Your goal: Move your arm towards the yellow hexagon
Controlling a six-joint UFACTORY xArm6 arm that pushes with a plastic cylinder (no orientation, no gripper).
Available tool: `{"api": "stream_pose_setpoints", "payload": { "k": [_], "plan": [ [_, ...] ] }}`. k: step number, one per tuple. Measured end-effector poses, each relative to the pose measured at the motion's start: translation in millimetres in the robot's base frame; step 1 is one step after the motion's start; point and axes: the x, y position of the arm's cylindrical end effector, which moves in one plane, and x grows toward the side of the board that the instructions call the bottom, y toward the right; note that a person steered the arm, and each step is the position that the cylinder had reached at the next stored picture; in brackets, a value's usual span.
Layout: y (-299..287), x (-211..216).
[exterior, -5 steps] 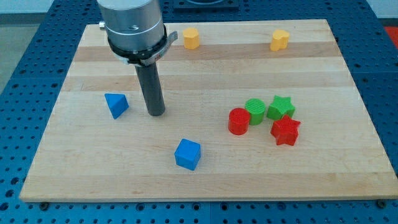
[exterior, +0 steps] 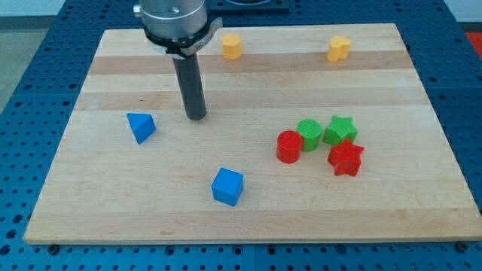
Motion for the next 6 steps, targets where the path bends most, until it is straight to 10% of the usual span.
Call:
{"api": "stream_pose_setpoints", "payload": {
  "k": [6],
  "plan": [
    [-8,-111]
  ]
}}
